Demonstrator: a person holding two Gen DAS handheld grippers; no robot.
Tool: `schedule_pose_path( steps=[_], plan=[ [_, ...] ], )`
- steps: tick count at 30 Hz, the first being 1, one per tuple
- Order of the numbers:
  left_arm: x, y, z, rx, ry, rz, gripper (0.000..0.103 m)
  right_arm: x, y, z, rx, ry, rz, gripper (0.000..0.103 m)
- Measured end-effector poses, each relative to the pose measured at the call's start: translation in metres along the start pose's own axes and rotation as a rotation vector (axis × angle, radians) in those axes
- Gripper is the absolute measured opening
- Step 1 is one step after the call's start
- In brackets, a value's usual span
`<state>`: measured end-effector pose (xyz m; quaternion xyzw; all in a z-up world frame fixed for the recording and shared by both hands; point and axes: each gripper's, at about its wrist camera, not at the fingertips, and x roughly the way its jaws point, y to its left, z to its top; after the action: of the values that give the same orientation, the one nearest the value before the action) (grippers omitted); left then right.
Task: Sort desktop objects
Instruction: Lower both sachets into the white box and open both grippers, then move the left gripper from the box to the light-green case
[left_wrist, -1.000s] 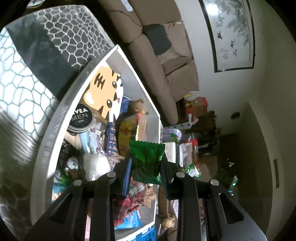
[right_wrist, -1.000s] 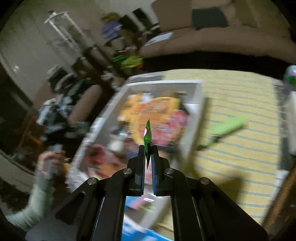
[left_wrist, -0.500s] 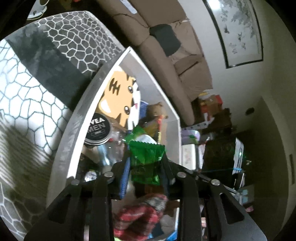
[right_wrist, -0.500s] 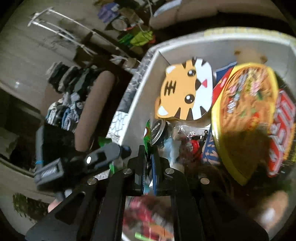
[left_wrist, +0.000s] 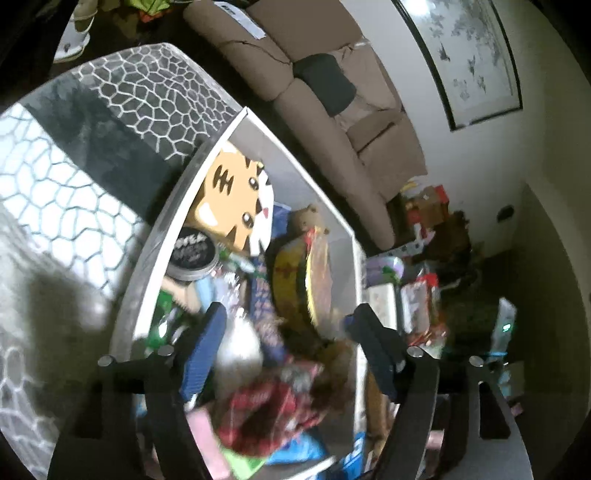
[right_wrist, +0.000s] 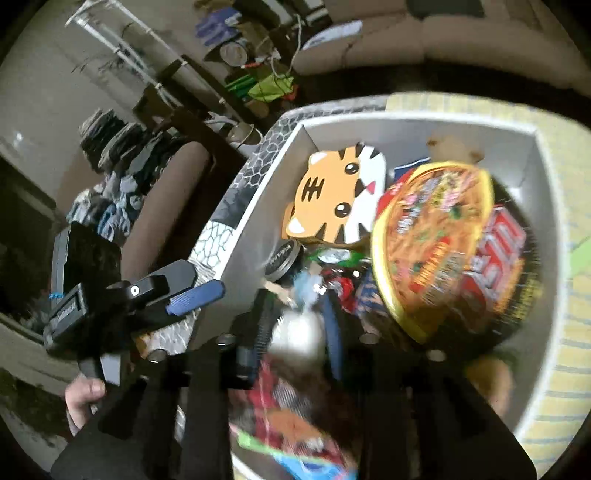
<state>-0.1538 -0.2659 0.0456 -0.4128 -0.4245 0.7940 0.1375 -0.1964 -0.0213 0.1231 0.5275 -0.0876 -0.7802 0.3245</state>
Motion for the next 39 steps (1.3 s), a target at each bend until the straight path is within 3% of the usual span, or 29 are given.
schedule_pose_path(
  steps=[4, 7, 9, 14, 24, 32, 39],
  plan=[
    [-0.013, -0.012, -0.024, 0.064, -0.005, 0.085, 0.082, -0.031, 0.004, -0.018, -0.063, -0.007, -0.079, 0.055],
    [-0.018, -0.024, -0.041, 0.131, -0.009, 0.172, 0.089, -0.044, 0.004, -0.031, -0.051, -0.001, -0.067, 0.066],
    [-0.019, -0.033, -0.054, 0.192, -0.008, 0.252, 0.093, -0.05, 0.005, -0.04, -0.059, -0.002, -0.078, 0.085],
    [-0.025, -0.051, -0.078, 0.301, -0.019, 0.376, 0.103, -0.065, 0.012, -0.065, -0.097, -0.01, -0.134, 0.103],
    [-0.046, -0.098, -0.119, 0.45, -0.065, 0.471, 0.103, -0.109, -0.001, -0.098, -0.063, -0.052, -0.168, 0.103],
    [-0.04, -0.134, -0.143, 0.508, -0.063, 0.469, 0.103, -0.152, -0.022, -0.117, -0.033, -0.097, -0.196, 0.103],
    [-0.008, -0.162, -0.152, 0.549, -0.022, 0.454, 0.103, -0.19, -0.053, -0.124, -0.022, -0.141, -0.245, 0.103]
  ],
)
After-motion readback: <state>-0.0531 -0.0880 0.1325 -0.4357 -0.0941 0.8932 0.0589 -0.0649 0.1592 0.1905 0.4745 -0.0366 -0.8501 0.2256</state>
